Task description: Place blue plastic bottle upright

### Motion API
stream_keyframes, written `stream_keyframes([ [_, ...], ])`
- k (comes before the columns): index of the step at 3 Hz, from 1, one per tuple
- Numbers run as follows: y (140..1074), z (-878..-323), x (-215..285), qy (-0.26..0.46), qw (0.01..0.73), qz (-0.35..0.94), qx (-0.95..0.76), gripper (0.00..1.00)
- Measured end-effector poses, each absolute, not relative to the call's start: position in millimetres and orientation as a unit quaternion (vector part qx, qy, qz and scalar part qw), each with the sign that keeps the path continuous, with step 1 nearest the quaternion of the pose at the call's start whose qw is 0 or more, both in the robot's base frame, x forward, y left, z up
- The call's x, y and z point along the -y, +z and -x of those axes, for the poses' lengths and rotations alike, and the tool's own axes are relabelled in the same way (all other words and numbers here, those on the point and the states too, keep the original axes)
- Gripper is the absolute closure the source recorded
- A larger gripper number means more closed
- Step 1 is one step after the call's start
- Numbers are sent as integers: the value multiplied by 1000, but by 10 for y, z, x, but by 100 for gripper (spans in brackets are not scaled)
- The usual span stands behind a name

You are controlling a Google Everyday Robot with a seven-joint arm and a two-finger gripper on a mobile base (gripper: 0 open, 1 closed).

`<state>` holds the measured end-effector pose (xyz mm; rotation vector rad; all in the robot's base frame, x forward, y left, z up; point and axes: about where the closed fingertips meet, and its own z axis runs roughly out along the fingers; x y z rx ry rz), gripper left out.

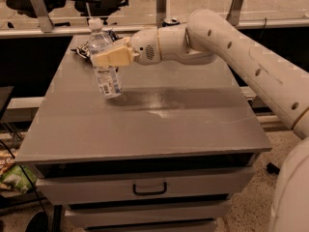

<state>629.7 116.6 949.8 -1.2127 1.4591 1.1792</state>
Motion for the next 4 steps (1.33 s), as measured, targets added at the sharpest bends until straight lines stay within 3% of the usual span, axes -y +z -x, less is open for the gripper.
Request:
stream_keyframes([
  [1,9463,-6288,-1142,464,451,496,-579,99],
  [2,9452,-6279,-1109,451,467,501,-572,82],
  [4,9396,-6263,-1048,442,488,498,-563,35],
])
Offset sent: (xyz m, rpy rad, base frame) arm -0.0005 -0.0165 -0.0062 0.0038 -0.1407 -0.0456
